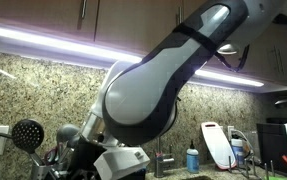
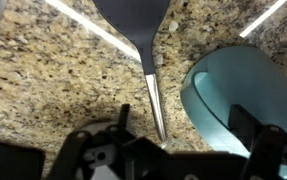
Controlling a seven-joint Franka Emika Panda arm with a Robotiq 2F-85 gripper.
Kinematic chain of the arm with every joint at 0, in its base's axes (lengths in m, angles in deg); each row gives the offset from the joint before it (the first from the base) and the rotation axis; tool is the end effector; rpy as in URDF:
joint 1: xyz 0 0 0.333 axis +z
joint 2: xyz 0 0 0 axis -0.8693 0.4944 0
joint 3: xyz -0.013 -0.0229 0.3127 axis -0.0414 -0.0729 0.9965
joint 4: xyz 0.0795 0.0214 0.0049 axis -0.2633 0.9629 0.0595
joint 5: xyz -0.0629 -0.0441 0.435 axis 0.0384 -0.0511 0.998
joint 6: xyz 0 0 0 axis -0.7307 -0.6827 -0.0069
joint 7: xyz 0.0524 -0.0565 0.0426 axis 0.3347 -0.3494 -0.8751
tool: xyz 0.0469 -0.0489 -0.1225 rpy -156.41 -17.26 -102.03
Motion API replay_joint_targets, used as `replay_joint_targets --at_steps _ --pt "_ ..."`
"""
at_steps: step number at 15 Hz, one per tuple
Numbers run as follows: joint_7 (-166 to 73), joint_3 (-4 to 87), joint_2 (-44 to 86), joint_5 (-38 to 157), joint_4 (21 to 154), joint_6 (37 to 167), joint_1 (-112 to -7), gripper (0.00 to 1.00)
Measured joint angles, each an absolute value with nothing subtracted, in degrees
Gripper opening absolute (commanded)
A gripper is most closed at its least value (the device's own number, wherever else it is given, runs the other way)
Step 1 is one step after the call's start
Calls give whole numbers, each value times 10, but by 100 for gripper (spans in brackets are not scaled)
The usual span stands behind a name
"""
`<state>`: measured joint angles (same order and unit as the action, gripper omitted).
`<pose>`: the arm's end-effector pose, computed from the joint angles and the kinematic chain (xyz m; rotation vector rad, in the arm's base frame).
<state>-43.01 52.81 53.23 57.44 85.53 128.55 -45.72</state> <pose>0.7198 0.2845 0.1170 -2.9162 -0.3708 -0.5565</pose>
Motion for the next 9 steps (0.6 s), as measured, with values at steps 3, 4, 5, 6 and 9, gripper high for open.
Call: replay_joint_targets --at_steps 3,4,5,6,9 --pt "-430 528 547 574 837 1277 -455 100" --pt "-430 527 551 574 832 1277 -453 100" --pt "-430 525 554 574 828 1277 -451 100" --pt "-430 521 557 574 824 1277 -447 100" --pt "-430 496 563 570 812 1277 -429 100"
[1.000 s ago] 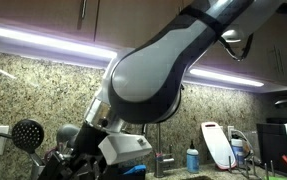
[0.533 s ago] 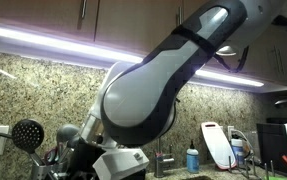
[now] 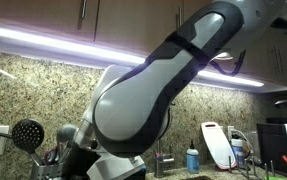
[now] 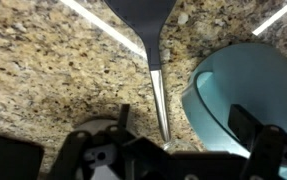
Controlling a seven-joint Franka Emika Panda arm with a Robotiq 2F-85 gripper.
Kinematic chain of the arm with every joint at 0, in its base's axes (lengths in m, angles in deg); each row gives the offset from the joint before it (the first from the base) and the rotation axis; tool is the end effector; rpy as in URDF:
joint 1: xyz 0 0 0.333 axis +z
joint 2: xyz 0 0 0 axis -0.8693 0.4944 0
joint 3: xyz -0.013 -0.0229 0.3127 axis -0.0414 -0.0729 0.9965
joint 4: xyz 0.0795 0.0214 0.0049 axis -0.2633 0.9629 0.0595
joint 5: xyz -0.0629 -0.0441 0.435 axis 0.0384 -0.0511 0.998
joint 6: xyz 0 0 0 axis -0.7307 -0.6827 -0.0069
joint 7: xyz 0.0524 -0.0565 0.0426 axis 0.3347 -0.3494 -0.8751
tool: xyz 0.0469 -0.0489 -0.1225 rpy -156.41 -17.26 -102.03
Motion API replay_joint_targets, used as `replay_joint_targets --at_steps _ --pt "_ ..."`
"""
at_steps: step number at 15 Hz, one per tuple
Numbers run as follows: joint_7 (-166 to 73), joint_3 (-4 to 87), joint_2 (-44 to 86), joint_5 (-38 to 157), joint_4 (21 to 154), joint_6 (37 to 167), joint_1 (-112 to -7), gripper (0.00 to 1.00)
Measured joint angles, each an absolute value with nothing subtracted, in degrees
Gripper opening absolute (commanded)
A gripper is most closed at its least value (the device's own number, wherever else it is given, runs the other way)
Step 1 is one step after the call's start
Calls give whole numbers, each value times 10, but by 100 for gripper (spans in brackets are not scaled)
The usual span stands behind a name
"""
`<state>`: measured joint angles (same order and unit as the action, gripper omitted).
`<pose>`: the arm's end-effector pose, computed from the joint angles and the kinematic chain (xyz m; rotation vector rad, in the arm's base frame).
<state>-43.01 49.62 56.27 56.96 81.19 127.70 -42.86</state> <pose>0.7325 0.2888 0.1075 -2.9464 -0.4104 -0.5841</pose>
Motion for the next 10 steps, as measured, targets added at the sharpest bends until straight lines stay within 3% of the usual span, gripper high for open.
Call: replay_joint_targets --at_steps 1,2,4,5,10 --pt "-430 488 564 569 808 1277 -423 100" --pt "-430 481 566 568 805 1277 -419 94" --pt "-431 475 568 568 801 1277 -416 70" --pt "-432 475 569 568 799 1277 -416 68" --pt "-455 476 577 567 792 1277 -416 28"
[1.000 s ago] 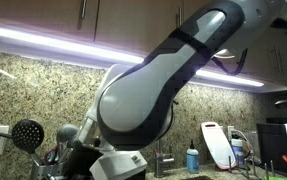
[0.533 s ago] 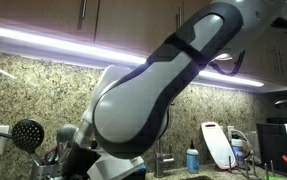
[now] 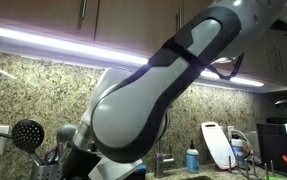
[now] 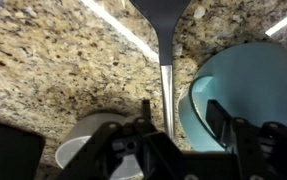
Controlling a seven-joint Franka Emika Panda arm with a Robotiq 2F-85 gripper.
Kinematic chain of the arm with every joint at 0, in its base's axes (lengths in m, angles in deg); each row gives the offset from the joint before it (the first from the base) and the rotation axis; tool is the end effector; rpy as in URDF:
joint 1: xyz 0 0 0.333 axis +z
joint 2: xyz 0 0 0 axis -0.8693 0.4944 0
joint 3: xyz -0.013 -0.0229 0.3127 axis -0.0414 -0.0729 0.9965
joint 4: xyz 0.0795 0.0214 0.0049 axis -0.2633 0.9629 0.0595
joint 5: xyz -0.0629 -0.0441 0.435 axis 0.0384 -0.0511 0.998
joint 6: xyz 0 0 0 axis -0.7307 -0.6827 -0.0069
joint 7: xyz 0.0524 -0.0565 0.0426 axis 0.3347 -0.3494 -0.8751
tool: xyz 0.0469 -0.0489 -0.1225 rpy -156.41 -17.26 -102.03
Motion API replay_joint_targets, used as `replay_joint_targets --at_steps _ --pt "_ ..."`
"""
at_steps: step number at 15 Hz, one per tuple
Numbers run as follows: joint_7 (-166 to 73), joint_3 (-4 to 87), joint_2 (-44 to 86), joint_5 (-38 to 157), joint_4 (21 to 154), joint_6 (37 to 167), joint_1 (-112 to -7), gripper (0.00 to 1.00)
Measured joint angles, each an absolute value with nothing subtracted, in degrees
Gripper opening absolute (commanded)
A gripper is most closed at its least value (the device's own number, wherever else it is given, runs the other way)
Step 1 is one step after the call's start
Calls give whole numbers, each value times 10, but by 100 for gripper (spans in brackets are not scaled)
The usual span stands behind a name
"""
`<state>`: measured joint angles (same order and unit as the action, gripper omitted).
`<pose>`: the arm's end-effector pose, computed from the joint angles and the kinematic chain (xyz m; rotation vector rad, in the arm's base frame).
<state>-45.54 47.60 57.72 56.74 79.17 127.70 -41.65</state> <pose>0.7411 0.2843 0.1036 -2.9641 -0.4901 -0.6156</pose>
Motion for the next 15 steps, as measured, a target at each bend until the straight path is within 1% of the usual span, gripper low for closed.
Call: replay_joint_targets --at_steps 2,3,4,5,15 --pt "-472 477 582 567 788 1277 -417 15" --pt "-484 477 584 566 785 1277 -417 6" --pt "-498 477 586 561 783 1277 -417 8" --pt "-510 477 587 552 781 1279 -417 0" --pt "-568 477 605 515 765 1316 -419 1"
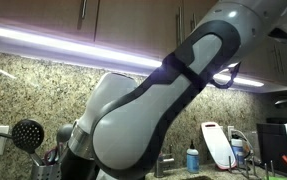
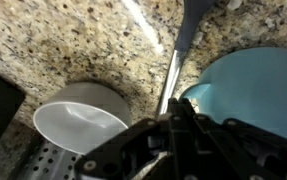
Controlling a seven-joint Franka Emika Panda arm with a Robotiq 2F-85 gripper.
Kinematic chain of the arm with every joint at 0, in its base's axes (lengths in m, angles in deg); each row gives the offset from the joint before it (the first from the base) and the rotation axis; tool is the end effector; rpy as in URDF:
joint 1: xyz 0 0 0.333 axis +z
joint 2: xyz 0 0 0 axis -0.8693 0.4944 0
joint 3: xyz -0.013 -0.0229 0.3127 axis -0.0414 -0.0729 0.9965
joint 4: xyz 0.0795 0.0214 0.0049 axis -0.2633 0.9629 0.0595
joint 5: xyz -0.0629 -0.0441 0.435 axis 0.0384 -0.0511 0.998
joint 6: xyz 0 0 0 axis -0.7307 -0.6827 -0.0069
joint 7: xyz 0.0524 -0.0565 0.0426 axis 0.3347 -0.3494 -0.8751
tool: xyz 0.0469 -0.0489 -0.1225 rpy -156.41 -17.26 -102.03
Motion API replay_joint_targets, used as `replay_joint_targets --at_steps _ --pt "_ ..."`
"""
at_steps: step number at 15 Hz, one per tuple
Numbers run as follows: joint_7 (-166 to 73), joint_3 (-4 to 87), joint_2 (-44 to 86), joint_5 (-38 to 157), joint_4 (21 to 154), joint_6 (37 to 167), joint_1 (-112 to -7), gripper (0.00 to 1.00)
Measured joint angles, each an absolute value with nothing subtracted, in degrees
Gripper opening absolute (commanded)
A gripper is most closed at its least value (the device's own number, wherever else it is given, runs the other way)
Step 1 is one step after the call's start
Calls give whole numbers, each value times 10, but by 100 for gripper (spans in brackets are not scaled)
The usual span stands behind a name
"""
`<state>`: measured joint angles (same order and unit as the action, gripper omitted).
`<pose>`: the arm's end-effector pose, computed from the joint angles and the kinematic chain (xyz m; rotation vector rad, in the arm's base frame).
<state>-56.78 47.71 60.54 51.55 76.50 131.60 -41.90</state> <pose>0.7502 0.2899 0.0967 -2.9119 -0.9019 -0.7453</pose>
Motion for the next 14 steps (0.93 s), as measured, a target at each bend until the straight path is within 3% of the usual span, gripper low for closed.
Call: replay_joint_targets --at_steps 1,2,4,12,14 --pt "-568 477 606 515 764 1316 -419 1" --pt "-568 477 606 515 764 1316 -419 30" --pt "-568 478 606 516 764 1316 -420 36" --pt "-573 506 613 516 764 1316 -445 97" --pt "-586 514 615 516 762 1318 -451 100"
